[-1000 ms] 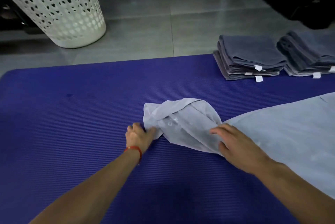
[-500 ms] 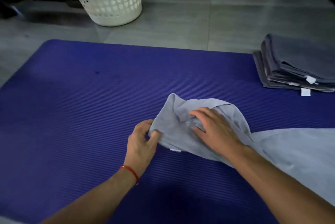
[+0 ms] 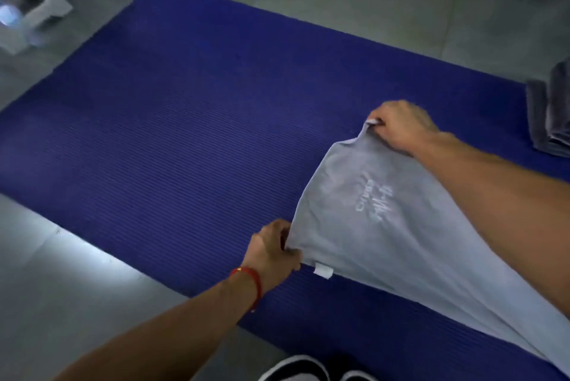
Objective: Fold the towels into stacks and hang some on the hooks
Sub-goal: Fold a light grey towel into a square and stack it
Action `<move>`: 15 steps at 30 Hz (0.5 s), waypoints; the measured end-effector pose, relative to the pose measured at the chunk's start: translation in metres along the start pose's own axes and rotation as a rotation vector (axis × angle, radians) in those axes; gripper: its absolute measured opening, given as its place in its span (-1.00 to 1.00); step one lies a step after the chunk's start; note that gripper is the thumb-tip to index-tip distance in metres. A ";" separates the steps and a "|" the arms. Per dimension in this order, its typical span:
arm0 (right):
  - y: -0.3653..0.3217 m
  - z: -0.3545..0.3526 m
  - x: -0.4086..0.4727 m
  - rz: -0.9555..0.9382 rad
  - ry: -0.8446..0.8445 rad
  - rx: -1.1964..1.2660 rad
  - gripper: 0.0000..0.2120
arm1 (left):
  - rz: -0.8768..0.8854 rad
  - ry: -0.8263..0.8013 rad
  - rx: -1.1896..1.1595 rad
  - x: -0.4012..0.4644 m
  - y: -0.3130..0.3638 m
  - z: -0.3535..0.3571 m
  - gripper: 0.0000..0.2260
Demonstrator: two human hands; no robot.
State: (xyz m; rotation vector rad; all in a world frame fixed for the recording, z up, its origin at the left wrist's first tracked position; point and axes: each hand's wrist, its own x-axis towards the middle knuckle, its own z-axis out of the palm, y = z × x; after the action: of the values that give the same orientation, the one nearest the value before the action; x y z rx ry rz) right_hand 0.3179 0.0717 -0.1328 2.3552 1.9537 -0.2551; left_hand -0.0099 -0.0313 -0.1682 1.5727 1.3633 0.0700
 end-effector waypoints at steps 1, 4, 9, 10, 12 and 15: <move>-0.005 -0.013 0.013 0.004 0.030 -0.018 -0.85 | -0.004 0.030 -0.030 -0.003 -0.002 -0.003 -0.74; -0.032 -0.047 0.048 0.006 0.091 -0.141 -0.86 | -0.021 0.103 -0.117 -0.013 -0.019 -0.023 -0.78; -0.069 -0.047 0.085 0.122 0.144 0.104 -0.81 | -0.146 0.273 -0.373 -0.012 -0.044 -0.064 -0.92; -0.077 -0.041 0.091 0.140 0.179 0.190 -0.78 | -0.176 0.326 -0.432 -0.007 -0.049 -0.071 -0.91; -0.099 -0.031 0.105 0.143 0.228 0.306 -0.80 | -0.225 0.440 -0.514 0.004 -0.057 -0.089 -0.91; -0.137 -0.020 0.125 0.080 0.226 0.451 -0.86 | -0.256 0.566 -0.479 0.021 -0.070 -0.122 -0.92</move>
State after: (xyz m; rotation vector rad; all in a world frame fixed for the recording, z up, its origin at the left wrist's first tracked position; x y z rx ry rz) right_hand 0.2075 0.2221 -0.1277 2.8460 2.0704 -0.4909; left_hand -0.1264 0.0504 -0.1682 0.9960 1.8061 0.6752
